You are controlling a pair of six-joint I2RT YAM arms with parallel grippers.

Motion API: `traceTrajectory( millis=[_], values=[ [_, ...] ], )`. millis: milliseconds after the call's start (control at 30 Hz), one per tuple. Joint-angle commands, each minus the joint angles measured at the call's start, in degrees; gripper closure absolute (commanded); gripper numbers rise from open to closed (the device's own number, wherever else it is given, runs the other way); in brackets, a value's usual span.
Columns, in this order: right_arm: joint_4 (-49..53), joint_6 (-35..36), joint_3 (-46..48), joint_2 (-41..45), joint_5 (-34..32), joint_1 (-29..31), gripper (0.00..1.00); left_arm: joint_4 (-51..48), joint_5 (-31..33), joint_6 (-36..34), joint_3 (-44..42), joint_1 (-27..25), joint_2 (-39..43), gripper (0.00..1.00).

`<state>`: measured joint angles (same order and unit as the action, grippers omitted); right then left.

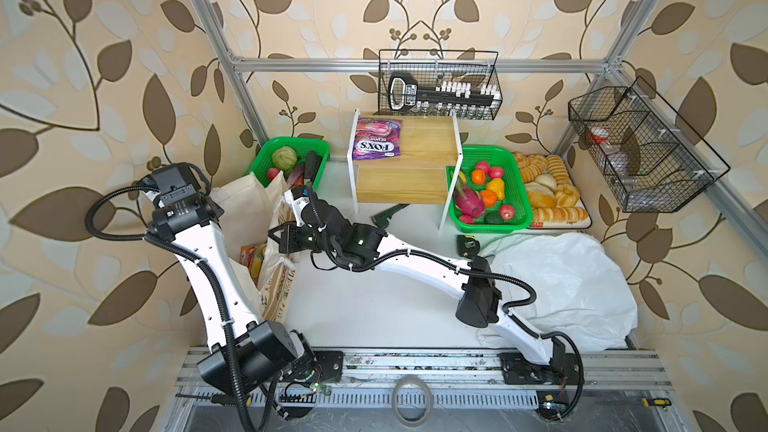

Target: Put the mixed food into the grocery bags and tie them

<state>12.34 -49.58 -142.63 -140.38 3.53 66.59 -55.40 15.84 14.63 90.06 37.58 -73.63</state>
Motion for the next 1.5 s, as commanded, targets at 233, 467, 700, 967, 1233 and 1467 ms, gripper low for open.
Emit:
traceTrajectory(
  millis=[233,467,700,967,1233,1467],
  values=[
    [-4.85,1.49,-1.35,-0.21,2.58,-0.36,0.85,8.46,2.55,-1.44,-1.15,1.21,1.91,0.8],
    [-1.69,5.92,2.95,7.05,0.22,-1.68,0.61,7.02,0.64,-0.83,0.96,1.53,2.41,0.52],
    [0.35,11.21,14.58,19.66,-5.14,-3.11,0.54,6.44,-6.21,0.95,3.07,1.53,6.75,0.45],
    [-5.9,24.98,49.37,49.87,-23.0,-3.64,0.49,13.78,-43.18,16.97,2.49,0.45,13.31,0.38],
    [0.42,7.25,87.96,82.11,-29.98,-18.25,0.53,23.67,-55.17,25.4,-5.97,-21.25,17.9,0.35],
    [18.65,-1.02,104.16,97.33,-21.14,-42.65,0.53,19.78,-46.11,23.43,-17.73,-51.21,19.31,0.27]
  ],
)
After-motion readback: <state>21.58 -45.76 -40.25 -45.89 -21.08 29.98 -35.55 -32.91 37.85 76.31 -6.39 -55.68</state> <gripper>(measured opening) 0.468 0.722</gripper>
